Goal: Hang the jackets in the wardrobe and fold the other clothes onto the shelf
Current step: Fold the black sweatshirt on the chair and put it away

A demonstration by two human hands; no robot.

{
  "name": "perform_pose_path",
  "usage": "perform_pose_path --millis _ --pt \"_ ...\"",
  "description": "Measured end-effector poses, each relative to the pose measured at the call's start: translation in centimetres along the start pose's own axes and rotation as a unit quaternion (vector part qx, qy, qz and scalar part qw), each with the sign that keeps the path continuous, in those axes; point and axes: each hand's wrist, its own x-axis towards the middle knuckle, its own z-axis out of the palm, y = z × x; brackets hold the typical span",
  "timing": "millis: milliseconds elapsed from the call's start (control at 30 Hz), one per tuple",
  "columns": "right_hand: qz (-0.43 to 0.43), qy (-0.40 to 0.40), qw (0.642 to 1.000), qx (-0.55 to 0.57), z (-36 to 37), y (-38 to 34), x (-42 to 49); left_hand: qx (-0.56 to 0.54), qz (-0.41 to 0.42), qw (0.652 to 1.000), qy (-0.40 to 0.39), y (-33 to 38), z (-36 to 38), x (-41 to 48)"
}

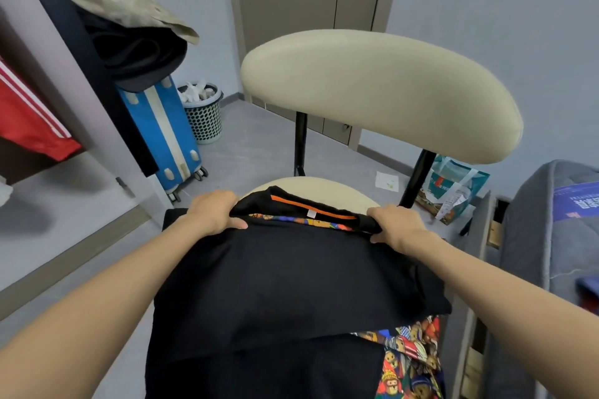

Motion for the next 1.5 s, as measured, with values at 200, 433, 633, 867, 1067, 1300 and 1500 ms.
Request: perform_pose_path --millis 200,433,633,867,1067,1300,1500 --pt "0.024 0.179 0.983 -0.018 -7.2 -0.6 3.3 0.08 -0.034 0.977 0.193 -0.5 -6.5 1.8" --pt "0.036 0.255 0.966 0.011 -9.4 -1.0 4.5 0.02 0.044 0.92 0.389 -0.9 -8.5 2.0" --pt "-0.012 0.221 0.975 0.012 -6.0 -2.1 -1.2 -0.035 0.086 0.942 0.323 -2.6 -2.9 -4.2" --pt "-0.08 0.159 0.984 0.02 -2.6 -3.8 -9.9 -0.001 0.132 0.958 0.253 -3.1 1.8 -12.6" --pt "-0.077 0.06 0.995 -0.006 2.4 -4.4 -15.0 0.02 0.128 0.978 0.166 -1.2 6.6 -17.9" --pt "0.008 -0.181 0.981 0.063 4.1 -4.4 -17.1 -0.116 0.085 0.983 -0.115 1.2 9.5 -20.6" --pt "-0.039 0.044 0.984 0.168 1.4 -7.6 -14.5 -0.214 0.047 0.975 0.043 4.4 6.2 -17.7"
